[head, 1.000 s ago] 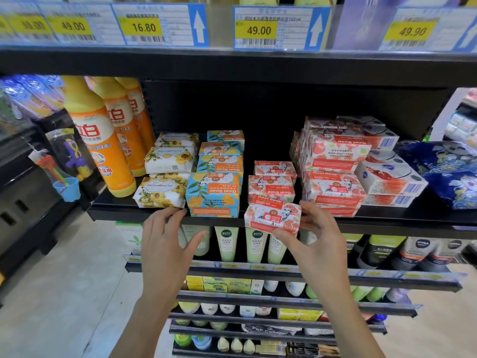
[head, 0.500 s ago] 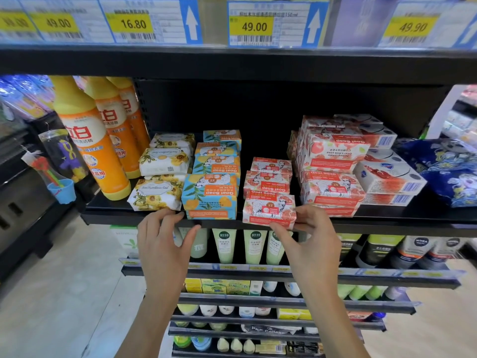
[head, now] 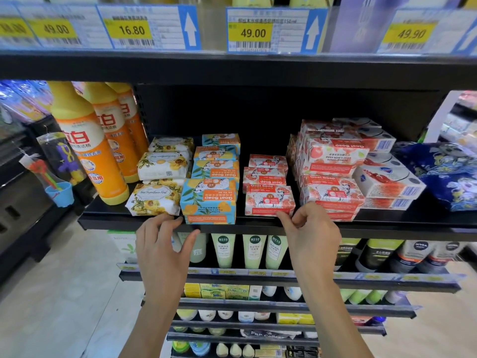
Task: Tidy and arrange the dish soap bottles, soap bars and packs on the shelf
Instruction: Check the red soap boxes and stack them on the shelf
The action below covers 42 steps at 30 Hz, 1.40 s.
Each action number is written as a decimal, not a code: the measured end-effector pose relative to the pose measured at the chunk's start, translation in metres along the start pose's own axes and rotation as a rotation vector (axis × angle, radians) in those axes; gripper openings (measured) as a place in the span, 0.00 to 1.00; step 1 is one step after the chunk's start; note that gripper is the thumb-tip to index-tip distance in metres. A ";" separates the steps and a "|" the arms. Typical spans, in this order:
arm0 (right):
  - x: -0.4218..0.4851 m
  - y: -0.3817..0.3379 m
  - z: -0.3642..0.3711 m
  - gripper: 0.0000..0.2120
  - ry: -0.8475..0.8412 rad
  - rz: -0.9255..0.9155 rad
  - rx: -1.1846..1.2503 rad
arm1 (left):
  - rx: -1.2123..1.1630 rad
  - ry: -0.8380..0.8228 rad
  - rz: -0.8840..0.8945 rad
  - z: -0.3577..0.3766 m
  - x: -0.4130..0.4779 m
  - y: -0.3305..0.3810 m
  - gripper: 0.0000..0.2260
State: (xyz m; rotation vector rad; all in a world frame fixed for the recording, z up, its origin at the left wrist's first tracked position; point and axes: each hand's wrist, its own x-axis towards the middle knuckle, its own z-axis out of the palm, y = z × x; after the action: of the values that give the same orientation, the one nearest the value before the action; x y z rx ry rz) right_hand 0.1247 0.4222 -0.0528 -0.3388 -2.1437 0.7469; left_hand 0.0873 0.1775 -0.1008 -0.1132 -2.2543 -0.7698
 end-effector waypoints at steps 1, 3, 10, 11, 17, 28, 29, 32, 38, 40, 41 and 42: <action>0.001 -0.001 0.000 0.19 0.012 -0.004 -0.019 | 0.002 0.002 0.001 0.000 0.000 0.000 0.19; 0.002 -0.005 -0.005 0.19 0.015 -0.011 -0.004 | 0.002 0.008 0.003 0.000 0.000 0.000 0.19; 0.051 -0.029 -0.080 0.14 0.059 -0.032 0.143 | 0.002 0.012 -0.015 0.000 -0.001 0.002 0.19; 0.067 -0.025 -0.086 0.20 0.020 -0.011 0.109 | 0.000 0.013 -0.016 0.000 -0.001 0.003 0.19; 0.131 -0.004 -0.087 0.50 -0.232 0.159 -0.005 | -0.045 -0.008 -0.062 -0.002 -0.003 0.005 0.20; 0.133 0.007 -0.079 0.52 -0.182 0.150 0.102 | -0.441 -0.084 0.042 -0.038 -0.020 0.097 0.11; 0.133 0.007 -0.079 0.52 -0.186 0.152 0.096 | -0.483 -0.141 0.095 -0.036 -0.019 0.113 0.11; 0.132 0.010 -0.081 0.47 -0.167 0.143 0.129 | -0.575 -0.352 0.115 -0.025 -0.007 0.157 0.16; 0.129 0.024 -0.106 0.47 -0.053 0.168 0.262 | -0.519 -0.661 -0.019 0.014 0.033 0.207 0.36; 0.127 0.030 -0.115 0.47 -0.030 0.180 0.297 | -0.523 -0.691 -0.073 0.024 0.041 0.215 0.37; 0.125 0.033 -0.118 0.46 -0.025 0.189 0.312 | -0.549 -0.701 -0.103 0.028 0.044 0.218 0.34; 0.123 0.037 -0.122 0.46 -0.023 0.194 0.329 | -0.578 -0.708 -0.132 0.031 0.046 0.221 0.30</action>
State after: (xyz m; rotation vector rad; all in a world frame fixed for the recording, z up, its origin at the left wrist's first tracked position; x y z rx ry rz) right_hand 0.1415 0.5578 0.0600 -0.3653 -1.9838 1.2002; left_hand 0.1008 0.3689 0.0222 -0.5941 -2.6138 -1.6410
